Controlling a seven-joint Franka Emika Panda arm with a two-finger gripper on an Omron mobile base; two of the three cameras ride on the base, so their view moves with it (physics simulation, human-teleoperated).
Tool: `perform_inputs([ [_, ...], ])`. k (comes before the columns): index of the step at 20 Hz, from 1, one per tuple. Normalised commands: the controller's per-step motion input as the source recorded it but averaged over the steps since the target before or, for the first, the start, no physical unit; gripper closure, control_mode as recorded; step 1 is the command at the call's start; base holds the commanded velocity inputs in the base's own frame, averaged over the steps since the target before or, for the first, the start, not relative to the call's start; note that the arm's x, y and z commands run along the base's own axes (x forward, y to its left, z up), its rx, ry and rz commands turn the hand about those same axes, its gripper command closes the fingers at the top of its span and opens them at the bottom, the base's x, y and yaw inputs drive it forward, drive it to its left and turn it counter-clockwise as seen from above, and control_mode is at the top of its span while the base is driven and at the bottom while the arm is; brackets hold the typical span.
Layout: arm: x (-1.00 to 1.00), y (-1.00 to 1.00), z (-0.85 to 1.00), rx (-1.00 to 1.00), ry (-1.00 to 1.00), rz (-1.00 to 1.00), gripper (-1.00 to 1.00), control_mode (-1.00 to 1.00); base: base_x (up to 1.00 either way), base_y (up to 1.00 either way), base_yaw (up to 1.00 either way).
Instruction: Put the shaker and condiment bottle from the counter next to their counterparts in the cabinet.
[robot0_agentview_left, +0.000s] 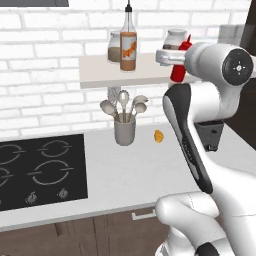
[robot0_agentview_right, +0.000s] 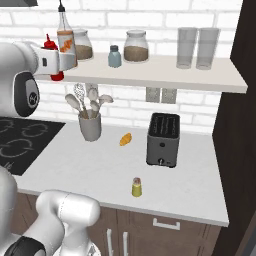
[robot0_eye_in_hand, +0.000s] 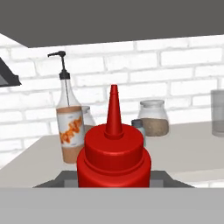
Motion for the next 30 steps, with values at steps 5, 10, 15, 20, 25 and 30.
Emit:
perform_inputs([
  [5,0.28,0.08,-0.04,0.00,0.00,-0.01,1.00,-1.00,0.00,0.00,0.00],
  [10,0.25,0.07,-0.06,0.00,0.00,0.00,1.00,-1.00,0.00,0.00,0.00],
  [15,0.21,0.05,-0.08,0.00,0.00,0.00,1.00,-1.00,0.00,0.00,0.00],
  [20,0.22,0.05,-0.11,0.00,0.00,0.00,1.00,-1.00,0.00,0.00,0.00],
  [25,0.24,0.03,-0.10,0.00,0.00,0.00,1.00,-1.00,0.00,0.00,0.00],
  [30,0.22,0.00,-0.07,0.00,0.00,0.00,1.00,-1.00,0.00,0.00,0.00],
])
